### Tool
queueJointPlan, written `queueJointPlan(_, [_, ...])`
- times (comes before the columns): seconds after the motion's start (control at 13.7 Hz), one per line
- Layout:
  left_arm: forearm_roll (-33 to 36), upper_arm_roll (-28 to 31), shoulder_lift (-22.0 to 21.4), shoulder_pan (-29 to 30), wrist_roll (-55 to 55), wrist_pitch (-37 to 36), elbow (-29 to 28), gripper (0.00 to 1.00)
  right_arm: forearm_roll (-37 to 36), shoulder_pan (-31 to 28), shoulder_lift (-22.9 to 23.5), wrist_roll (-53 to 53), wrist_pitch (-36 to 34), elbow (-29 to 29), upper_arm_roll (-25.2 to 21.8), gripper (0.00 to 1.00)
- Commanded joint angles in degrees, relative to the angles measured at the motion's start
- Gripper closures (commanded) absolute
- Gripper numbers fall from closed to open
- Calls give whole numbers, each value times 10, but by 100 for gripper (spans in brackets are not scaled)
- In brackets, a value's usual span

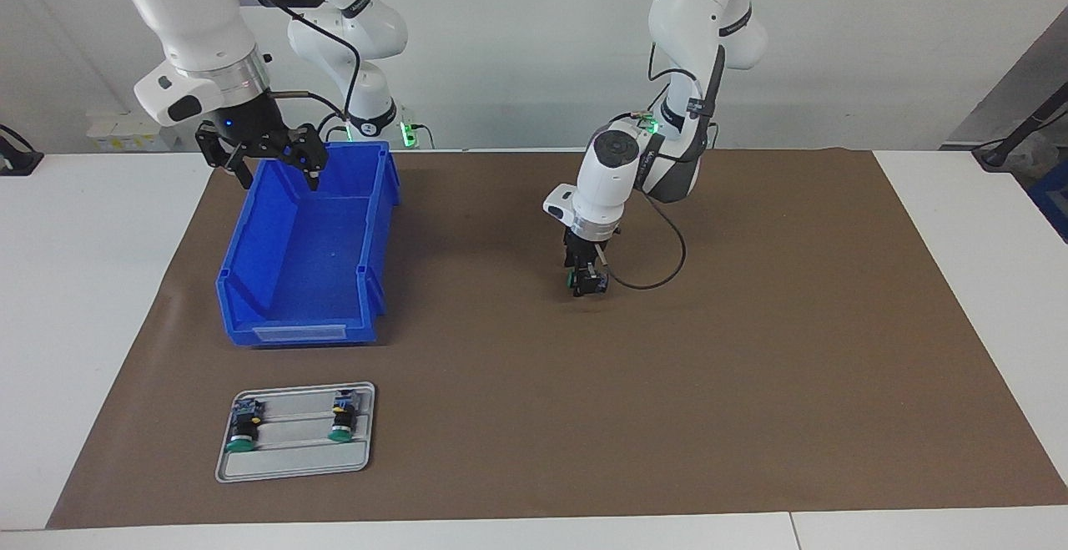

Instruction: Place and press button with both arms

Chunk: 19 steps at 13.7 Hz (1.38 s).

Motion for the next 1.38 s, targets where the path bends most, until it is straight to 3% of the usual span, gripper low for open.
queueJointPlan(0.0, [-3,7,-3,-9,-5,8,-9,34,7,-2,-6,4,-2,-7,-1,0])
queueJointPlan(0.87, [-3,7,-3,16,-6,8,-3,86,7,-1,-6,4,-2,-7,0,0])
queueJointPlan(1.16, [-5,7,-14,53,-7,-8,17,90,6,-1,-6,4,-2,-7,0,0])
queueJointPlan(1.31, [-5,7,-24,80,-6,-71,53,90,7,-1,-6,4,-2,-7,0,0])
